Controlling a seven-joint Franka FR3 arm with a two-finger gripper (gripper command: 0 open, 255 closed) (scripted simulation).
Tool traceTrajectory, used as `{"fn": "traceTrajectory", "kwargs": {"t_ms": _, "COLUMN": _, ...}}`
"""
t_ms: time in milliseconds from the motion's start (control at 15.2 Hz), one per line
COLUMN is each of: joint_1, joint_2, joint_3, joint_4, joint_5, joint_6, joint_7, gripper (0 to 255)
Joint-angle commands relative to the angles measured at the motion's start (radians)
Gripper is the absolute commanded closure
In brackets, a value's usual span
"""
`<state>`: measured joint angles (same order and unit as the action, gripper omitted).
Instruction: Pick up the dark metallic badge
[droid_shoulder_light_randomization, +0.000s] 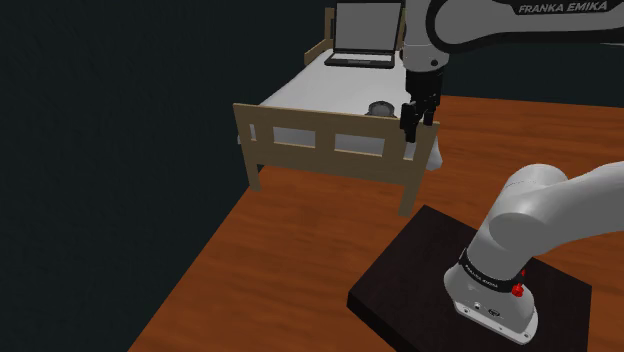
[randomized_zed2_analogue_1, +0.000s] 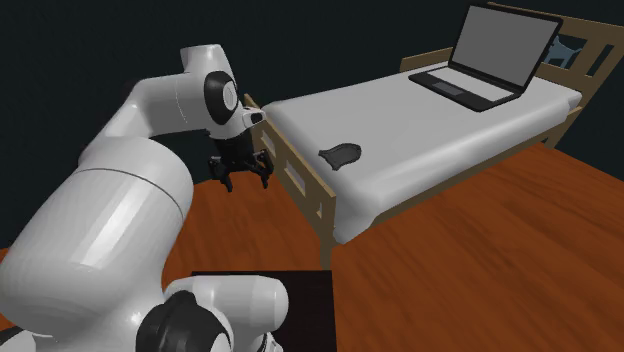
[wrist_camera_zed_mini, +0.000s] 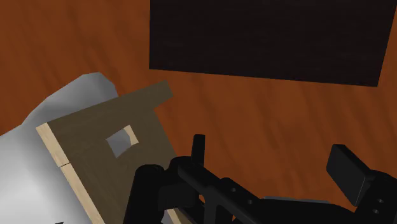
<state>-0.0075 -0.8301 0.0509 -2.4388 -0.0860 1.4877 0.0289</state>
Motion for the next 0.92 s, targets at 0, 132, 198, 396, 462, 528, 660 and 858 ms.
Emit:
{"fn": "traceTrajectory", "kwargs": {"t_ms": 0, "joint_1": 0.0, "joint_2": 0.0, "joint_3": 0.0, "joint_4": 0.0, "joint_5": 0.0, "joint_6": 0.0, "joint_7": 0.0, "gripper": 0}}
{"fn": "traceTrajectory", "kwargs": {"t_ms": 132, "joint_1": -0.016, "joint_2": 0.037, "joint_3": -0.039, "joint_4": 0.004, "joint_5": -0.028, "joint_6": 0.049, "joint_7": -0.034, "gripper": 0}}
{"fn": "traceTrajectory", "kwargs": {"t_ms": 198, "joint_1": -0.023, "joint_2": 0.057, "joint_3": -0.058, "joint_4": 0.009, "joint_5": -0.041, "joint_6": 0.074, "joint_7": -0.051, "gripper": 0}}
{"fn": "traceTrajectory", "kwargs": {"t_ms": 396, "joint_1": -0.044, "joint_2": 0.124, "joint_3": -0.114, "joint_4": 0.029, "joint_5": -0.074, "joint_6": 0.146, "joint_7": -0.101, "gripper": 0}}
{"fn": "traceTrajectory", "kwargs": {"t_ms": 462, "joint_1": -0.05, "joint_2": 0.148, "joint_3": -0.132, "joint_4": 0.038, "joint_5": -0.083, "joint_6": 0.17, "joint_7": -0.117, "gripper": 0}}
{"fn": "traceTrajectory", "kwargs": {"t_ms": 528, "joint_1": -0.056, "joint_2": 0.173, "joint_3": -0.151, "joint_4": 0.048, "joint_5": -0.091, "joint_6": 0.193, "joint_7": -0.134, "gripper": 0}}
{"fn": "traceTrajectory", "kwargs": {"t_ms": 660, "joint_1": -0.066, "joint_2": 0.226, "joint_3": -0.187, "joint_4": 0.073, "joint_5": -0.103, "joint_6": 0.238, "joint_7": -0.167, "gripper": 0}}
{"fn": "traceTrajectory", "kwargs": {"t_ms": 858, "joint_1": -0.078, "joint_2": 0.31, "joint_3": -0.24, "joint_4": 0.119, "joint_5": -0.112, "joint_6": 0.302, "joint_7": -0.217, "gripper": 0}}
